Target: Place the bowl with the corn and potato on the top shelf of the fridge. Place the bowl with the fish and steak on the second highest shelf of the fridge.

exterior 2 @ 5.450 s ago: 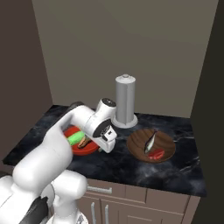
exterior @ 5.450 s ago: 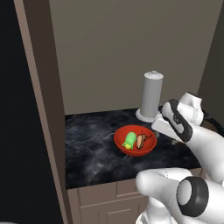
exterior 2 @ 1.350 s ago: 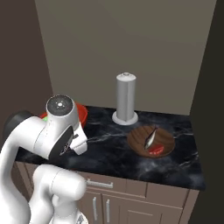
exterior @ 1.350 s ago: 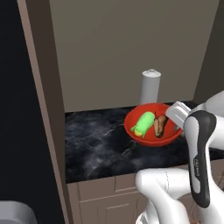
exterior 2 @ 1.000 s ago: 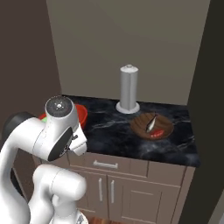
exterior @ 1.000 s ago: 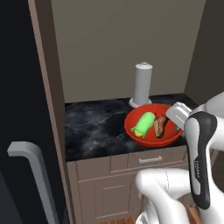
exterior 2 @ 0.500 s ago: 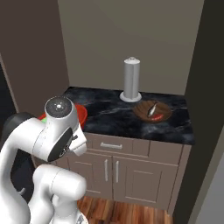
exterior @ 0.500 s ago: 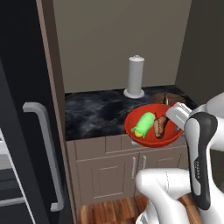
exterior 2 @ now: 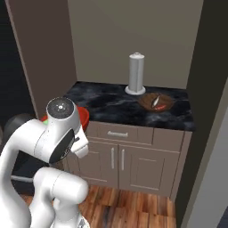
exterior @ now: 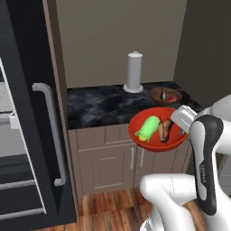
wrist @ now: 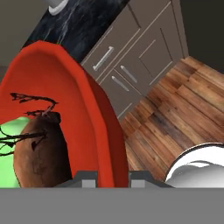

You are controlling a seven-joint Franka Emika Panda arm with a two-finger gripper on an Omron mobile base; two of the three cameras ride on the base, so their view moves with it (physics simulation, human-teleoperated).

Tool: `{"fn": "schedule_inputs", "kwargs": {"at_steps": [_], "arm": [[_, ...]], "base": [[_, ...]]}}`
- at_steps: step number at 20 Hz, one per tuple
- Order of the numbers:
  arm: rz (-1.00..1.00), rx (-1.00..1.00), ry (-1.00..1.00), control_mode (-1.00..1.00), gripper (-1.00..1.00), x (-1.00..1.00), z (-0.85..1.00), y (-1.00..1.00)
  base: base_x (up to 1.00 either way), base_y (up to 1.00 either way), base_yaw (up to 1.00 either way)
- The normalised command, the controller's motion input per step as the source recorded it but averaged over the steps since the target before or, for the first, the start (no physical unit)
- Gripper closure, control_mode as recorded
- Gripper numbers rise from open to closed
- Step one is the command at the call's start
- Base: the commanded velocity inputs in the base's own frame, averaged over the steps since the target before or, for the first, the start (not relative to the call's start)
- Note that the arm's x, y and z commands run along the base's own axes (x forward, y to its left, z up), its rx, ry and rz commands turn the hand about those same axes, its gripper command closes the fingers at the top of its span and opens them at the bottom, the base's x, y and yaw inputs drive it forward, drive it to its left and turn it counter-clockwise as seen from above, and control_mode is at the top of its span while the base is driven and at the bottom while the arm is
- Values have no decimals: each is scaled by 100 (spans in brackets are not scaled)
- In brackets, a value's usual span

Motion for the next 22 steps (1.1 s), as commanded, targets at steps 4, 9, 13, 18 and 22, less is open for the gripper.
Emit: {"fn": "schedule_inputs", "kwargs": {"at_steps": [4,9,13,18,22], "arm": [[0,0,0,100,100,0,0,0],[0,0,0,100,100,0,0,0],[0,0,0,100,100,0,0,0],[0,0,0,100,100,0,0,0],[0,0,0,100,100,0,0,0]], "base": [[-97,22,10],[-69,61,27],[-18,98,26],[-23,100,20],[-51,100,8]]}}
